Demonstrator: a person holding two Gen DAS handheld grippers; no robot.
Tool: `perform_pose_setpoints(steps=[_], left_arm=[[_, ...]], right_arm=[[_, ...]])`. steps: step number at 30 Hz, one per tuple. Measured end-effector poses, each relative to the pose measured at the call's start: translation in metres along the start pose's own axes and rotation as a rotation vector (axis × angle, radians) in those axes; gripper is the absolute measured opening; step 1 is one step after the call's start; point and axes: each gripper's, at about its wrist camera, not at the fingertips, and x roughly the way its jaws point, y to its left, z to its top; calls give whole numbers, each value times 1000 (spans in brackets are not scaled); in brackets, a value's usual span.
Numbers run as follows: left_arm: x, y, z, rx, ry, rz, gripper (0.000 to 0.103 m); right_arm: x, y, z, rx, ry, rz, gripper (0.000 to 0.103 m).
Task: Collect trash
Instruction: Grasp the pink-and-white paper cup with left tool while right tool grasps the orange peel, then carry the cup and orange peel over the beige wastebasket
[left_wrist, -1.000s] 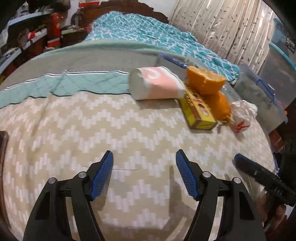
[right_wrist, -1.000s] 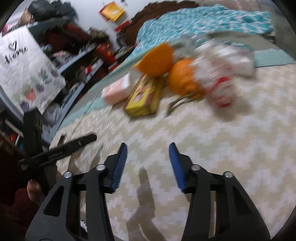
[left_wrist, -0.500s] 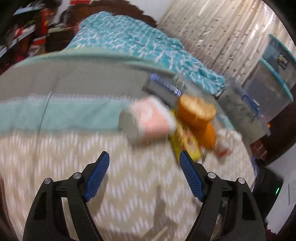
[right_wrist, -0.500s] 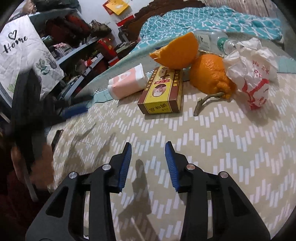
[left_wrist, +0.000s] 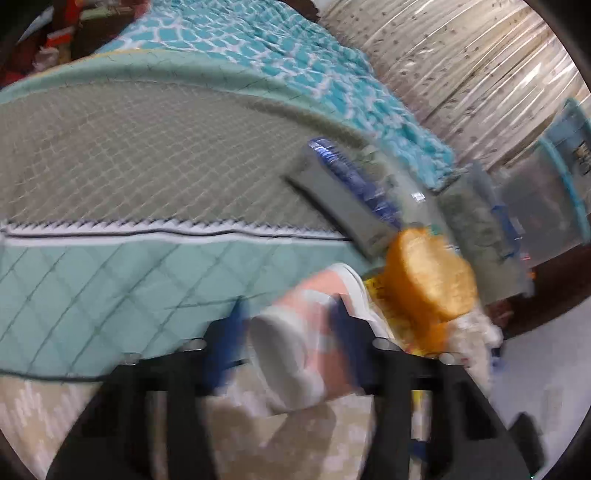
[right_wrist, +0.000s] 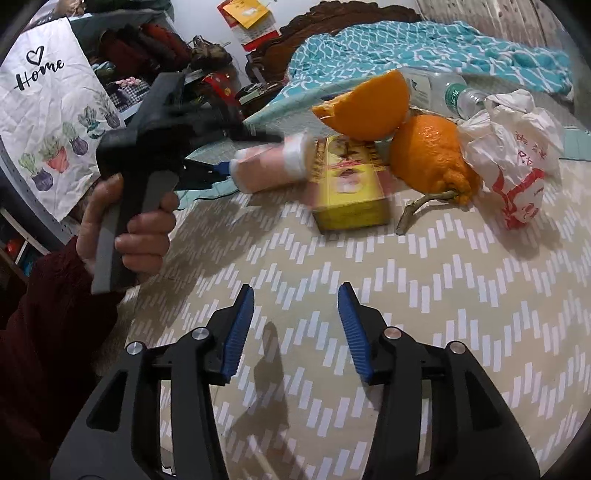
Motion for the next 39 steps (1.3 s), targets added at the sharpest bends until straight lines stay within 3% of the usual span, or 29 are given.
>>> perform_pose_setpoints(steps=[5, 9, 14, 16, 18, 19, 20, 22, 25, 29, 33, 36, 39], left_arm=[[-24, 2, -29, -20, -44, 45, 34], [-58, 11, -69, -50, -86, 65, 35], [-86, 21, -115, -111, -110, 36, 38], [-93, 22, -123, -119, -106, 26, 38], [-96, 21, -127, -106, -101, 28, 39], [-97, 21, -130, -102, -102, 32, 39], [-98, 21, -129, -98, -102, 39, 39], [-97, 21, -128, -106, -102, 40, 39], [-96, 20, -126, -101, -104, 51, 40], [-93, 9, -129, -75, -92, 47, 49], [-89, 4, -136, -63, -73, 34, 67], [-85, -2, -141, -34, -71, 34, 76], [-82, -8, -141, -15, -64, 31, 75]], right_arm=[[-16, -11, 22, 54, -28, 39, 51], [-38, -18, 81, 22, -153, -85, 51], [2, -44, 150, 44, -68, -154, 73], [22, -44, 160, 34, -12, -137, 78], [35, -45, 162, 45, 19, -132, 74], [39, -44, 161, 40, 29, -154, 61], [41, -44, 159, 47, 40, -149, 39], [36, -47, 150, 94, 36, -73, 18], [12, -27, 127, 32, -3, -62, 15], [-25, -9, 79, -12, -21, -29, 15], [-50, -18, 32, 56, -3, 6, 15], [-62, -25, 2, 73, 8, -47, 19], [-71, -33, -15, 121, -19, -35, 20]])
